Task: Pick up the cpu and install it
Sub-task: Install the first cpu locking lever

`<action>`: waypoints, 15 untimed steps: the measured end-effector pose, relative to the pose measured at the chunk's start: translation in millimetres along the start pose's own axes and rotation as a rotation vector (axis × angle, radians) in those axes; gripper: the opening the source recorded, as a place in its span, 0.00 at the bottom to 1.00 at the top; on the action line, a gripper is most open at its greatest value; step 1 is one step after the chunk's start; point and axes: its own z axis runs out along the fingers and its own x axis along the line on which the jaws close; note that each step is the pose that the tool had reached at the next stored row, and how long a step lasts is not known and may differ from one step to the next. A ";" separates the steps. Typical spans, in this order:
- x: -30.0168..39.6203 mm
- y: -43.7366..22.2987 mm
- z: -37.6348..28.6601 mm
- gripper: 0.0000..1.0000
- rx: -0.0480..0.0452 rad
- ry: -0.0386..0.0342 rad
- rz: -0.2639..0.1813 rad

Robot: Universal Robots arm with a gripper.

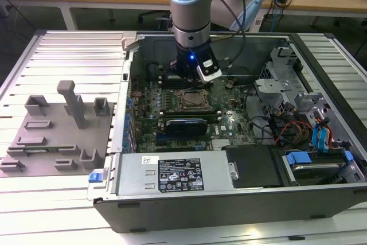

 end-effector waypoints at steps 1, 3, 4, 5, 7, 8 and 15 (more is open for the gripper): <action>0.9 0.3 0.0 0.11 -0.0003 -0.0011 0.000; 3.1 0.9 0.1 0.11 -0.0008 -0.0035 0.000; 3.7 1.1 0.3 0.11 -0.0008 -0.0049 -0.001; 4.2 1.0 1.3 0.11 -0.0016 -0.0096 -0.002; 4.2 0.8 1.8 0.11 -0.0015 -0.0128 -0.002; 4.2 0.8 1.8 0.11 -0.0013 -0.0129 -0.002; 7.6 0.3 3.1 0.11 0.0235 -0.0292 -0.008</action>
